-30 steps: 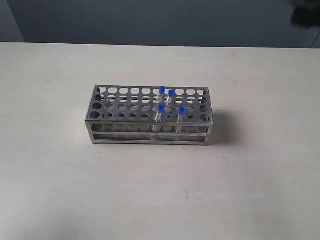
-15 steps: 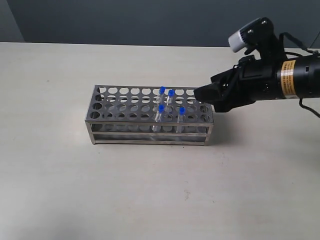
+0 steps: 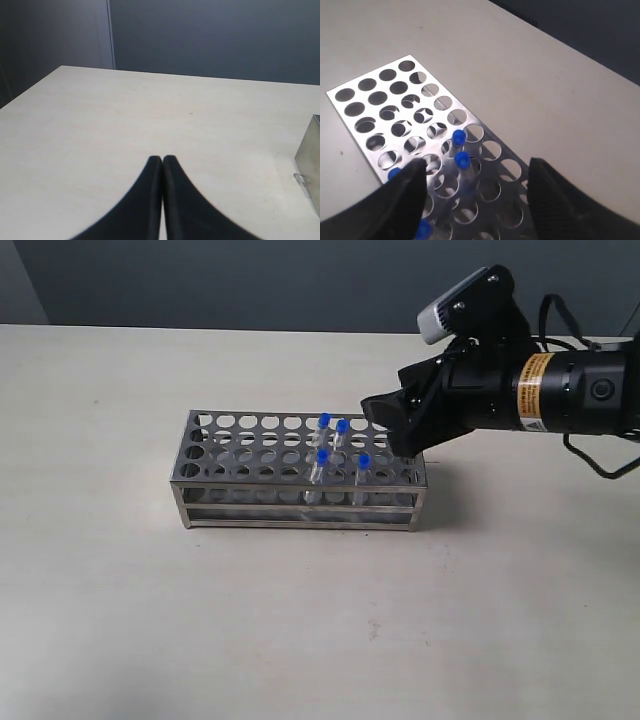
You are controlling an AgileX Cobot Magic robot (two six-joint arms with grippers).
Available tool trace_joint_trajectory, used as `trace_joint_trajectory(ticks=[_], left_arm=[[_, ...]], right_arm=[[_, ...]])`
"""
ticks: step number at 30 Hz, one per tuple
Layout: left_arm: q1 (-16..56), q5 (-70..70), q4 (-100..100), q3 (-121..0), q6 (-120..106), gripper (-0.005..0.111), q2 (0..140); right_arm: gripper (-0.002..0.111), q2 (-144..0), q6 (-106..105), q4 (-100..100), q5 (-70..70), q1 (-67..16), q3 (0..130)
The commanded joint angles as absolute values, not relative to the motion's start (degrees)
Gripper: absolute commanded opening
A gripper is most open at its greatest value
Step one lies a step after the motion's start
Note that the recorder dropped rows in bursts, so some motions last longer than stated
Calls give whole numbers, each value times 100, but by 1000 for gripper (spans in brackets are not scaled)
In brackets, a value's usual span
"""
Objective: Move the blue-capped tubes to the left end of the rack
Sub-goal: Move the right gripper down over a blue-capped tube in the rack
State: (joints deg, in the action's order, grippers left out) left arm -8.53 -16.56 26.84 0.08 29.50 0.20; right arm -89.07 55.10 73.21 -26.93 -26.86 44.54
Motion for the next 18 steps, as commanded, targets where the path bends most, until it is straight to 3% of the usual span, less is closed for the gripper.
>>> trace_joint_trajectory(ticks=[1,18], left_arm=[[-838,-1670,2679,0,2959,1,0],[-838,-1670,2702,0,2959,1,0]], right_arm=[[58,-9289,5339,7114,-2611,-2824,4815],[58,-10077,5560,7164,-2710,-2934,5232]])
